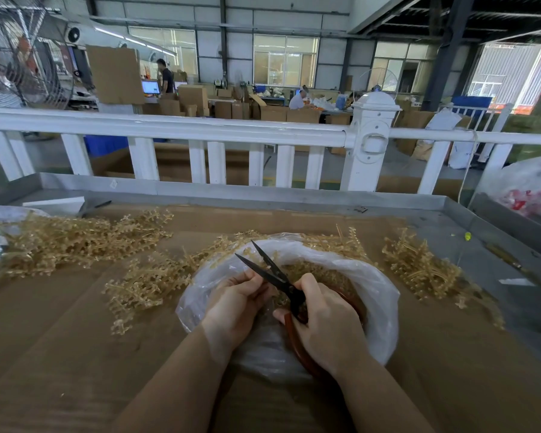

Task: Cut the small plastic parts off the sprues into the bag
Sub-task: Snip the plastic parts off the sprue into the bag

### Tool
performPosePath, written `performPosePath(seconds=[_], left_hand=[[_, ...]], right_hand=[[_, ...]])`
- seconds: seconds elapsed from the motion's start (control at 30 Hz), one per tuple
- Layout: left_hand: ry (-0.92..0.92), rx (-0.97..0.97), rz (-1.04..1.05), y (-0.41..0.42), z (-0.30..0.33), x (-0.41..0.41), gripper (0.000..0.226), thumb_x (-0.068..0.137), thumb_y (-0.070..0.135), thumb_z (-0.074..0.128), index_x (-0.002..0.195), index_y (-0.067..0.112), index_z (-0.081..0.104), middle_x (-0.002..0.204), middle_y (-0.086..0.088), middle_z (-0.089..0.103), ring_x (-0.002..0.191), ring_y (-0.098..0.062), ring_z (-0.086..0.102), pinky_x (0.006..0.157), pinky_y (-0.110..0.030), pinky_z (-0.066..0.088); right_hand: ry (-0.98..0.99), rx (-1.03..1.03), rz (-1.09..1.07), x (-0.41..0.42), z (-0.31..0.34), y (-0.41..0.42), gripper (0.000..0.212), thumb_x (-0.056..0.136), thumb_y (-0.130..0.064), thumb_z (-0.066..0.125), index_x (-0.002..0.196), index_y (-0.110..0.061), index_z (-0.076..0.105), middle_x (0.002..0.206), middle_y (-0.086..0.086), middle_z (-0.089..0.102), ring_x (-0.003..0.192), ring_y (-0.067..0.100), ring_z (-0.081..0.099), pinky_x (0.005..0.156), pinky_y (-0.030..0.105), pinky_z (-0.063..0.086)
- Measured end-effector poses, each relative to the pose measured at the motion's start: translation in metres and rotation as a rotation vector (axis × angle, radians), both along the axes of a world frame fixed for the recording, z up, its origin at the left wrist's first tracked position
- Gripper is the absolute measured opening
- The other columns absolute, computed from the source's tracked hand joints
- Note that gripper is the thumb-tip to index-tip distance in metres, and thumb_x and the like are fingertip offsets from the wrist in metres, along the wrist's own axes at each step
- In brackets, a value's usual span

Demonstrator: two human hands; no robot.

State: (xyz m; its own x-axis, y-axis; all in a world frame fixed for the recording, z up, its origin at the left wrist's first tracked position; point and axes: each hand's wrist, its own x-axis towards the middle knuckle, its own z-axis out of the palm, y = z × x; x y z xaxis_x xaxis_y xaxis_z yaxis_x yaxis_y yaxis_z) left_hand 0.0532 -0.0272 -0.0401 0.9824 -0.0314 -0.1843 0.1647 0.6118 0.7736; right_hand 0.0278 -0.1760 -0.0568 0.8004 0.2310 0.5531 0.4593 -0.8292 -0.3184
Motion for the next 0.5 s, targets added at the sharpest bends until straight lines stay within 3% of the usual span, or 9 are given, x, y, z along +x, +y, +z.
performPosePath(seconds=[0.23, 0.5], left_hand=[[0.034, 0.009, 0.004, -0.0002, -0.0001, 0.0006, 0.015, 0.093, -0.008, 0.045, 0.089, 0.000, 0.057, 0.090, -0.015, 0.065, 0.084, -0.022, 0.063, 0.070, -0.030, 0.051], [0.038, -0.002, 0.041, -0.0010, -0.0027, 0.0030, 0.019, 0.092, -0.008, 0.047, 0.080, 0.002, 0.057, 0.083, -0.012, 0.067, 0.076, -0.019, 0.065, 0.063, -0.026, 0.055]], right_hand=[[-0.010, 0.021, 0.007, -0.0009, 0.0011, 0.0001, 0.040, 0.084, -0.053, 0.061, 0.104, -0.018, 0.053, 0.089, -0.006, 0.063, 0.082, 0.011, 0.060, 0.071, 0.023, 0.051], [0.003, -0.015, -0.017, -0.0002, -0.0011, 0.0015, 0.045, 0.086, -0.054, 0.057, 0.112, -0.018, 0.052, 0.092, -0.004, 0.064, 0.085, 0.014, 0.062, 0.071, 0.029, 0.053]])
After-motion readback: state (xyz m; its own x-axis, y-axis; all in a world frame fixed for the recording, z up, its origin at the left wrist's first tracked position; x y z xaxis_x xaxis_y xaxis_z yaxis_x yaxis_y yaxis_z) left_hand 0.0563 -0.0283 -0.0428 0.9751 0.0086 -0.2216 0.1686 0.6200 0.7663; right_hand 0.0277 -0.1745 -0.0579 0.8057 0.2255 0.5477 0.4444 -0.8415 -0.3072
